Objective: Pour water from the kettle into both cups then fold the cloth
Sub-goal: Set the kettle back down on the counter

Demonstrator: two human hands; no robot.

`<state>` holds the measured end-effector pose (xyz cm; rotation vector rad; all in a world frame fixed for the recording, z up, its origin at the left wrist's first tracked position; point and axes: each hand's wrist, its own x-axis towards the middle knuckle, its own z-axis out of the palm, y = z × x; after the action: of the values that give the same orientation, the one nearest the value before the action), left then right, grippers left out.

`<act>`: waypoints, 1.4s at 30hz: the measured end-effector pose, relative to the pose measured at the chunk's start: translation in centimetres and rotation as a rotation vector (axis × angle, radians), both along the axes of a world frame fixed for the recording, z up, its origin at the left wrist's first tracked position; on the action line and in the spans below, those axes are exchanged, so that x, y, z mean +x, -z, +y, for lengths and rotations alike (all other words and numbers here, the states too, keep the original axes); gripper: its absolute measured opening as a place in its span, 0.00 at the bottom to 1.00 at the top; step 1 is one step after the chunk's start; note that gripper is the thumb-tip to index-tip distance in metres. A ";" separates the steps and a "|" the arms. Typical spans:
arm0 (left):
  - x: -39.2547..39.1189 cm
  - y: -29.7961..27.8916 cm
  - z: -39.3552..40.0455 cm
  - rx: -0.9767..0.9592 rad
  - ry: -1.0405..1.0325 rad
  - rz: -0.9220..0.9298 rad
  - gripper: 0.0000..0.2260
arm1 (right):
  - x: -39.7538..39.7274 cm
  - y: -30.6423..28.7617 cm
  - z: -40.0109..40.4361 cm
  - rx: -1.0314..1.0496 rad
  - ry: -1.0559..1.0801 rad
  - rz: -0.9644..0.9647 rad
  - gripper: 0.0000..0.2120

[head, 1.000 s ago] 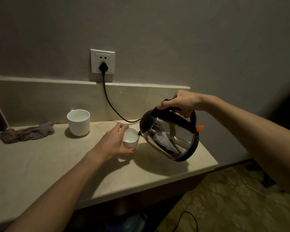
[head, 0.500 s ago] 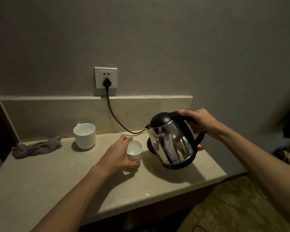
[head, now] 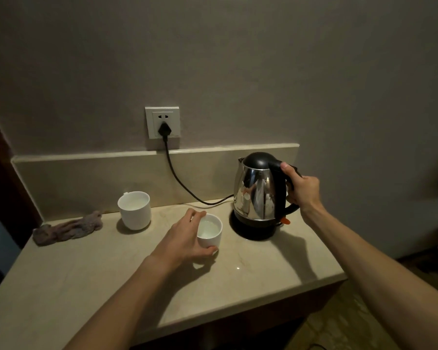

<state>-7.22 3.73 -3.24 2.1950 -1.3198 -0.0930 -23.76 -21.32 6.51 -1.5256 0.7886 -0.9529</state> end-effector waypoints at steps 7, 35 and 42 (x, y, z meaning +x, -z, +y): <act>0.1 -0.1 0.0 0.003 -0.002 0.002 0.45 | -0.2 1.7 -0.2 0.040 0.012 -0.033 0.20; 0.0 0.0 0.0 0.003 0.001 0.034 0.46 | -1.5 4.6 0.6 -0.016 -0.092 -0.008 0.22; 0.3 0.0 -0.4 0.015 -0.015 0.038 0.45 | -1.5 4.9 0.0 -0.023 -0.121 0.034 0.24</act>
<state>-6.96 3.31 -3.25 2.2039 -1.2862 -0.1382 -25.23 -21.34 1.63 -1.5952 0.7031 -0.8508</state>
